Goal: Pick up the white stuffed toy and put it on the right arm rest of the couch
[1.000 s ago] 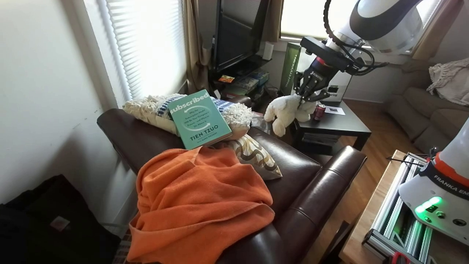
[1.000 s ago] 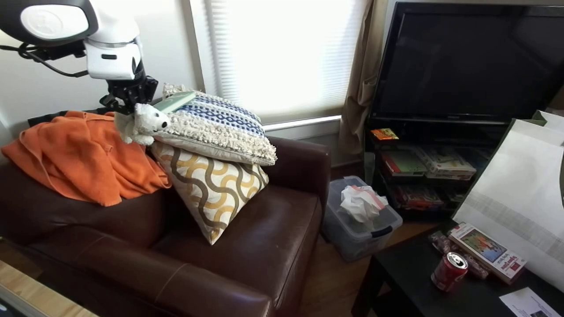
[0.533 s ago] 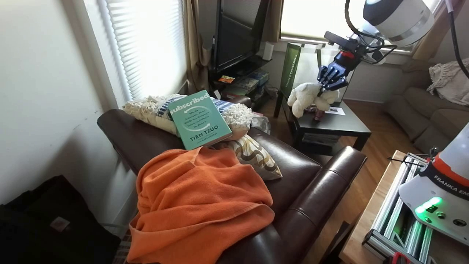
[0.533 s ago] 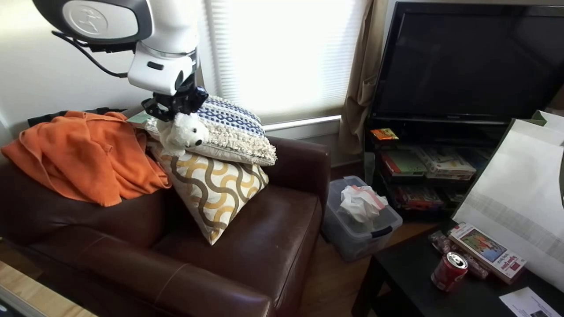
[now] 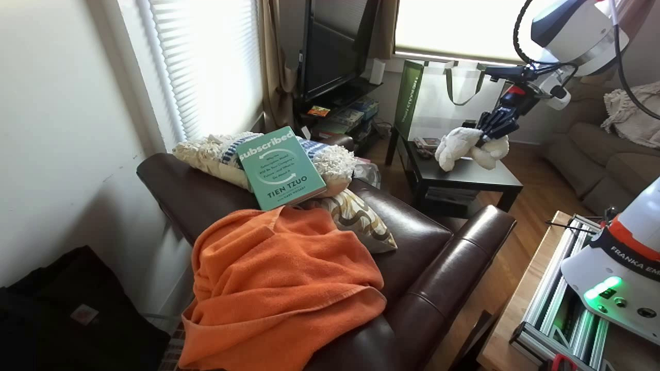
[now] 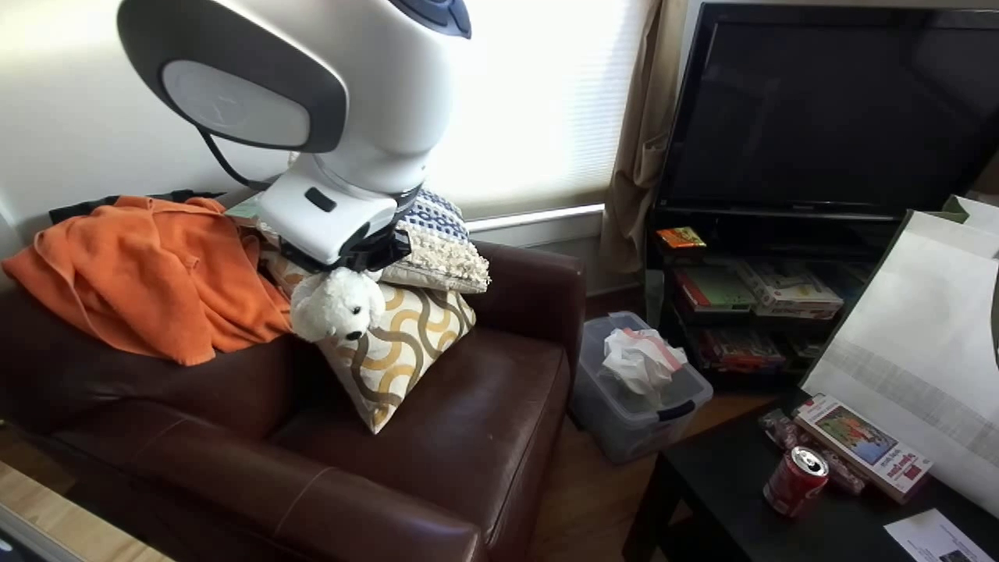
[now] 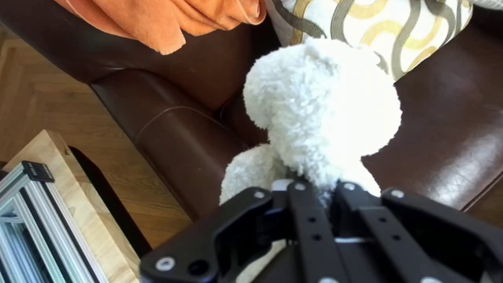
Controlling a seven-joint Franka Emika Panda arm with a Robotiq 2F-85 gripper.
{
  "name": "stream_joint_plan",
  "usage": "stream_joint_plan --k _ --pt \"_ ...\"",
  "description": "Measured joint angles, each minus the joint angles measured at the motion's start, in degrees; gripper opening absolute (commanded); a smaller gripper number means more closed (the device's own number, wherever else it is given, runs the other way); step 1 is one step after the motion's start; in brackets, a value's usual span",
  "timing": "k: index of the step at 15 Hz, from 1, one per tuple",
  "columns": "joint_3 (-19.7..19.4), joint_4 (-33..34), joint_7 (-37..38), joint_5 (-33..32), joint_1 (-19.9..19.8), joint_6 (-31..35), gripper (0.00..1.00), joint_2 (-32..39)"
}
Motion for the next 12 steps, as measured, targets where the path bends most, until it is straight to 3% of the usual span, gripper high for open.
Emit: stream_joint_plan --k 1,2,8,12 --pt "-0.30 0.00 0.09 0.00 -0.51 -0.59 0.10 0.22" --pt "-0.34 0.01 0.29 0.00 -0.63 -0.67 0.02 0.27" --pt "0.10 0.97 1.67 -1.31 -0.98 -0.66 0.02 3.81" --pt "-4.20 4.78 -0.46 -3.76 -3.27 -6.20 0.02 12.18"
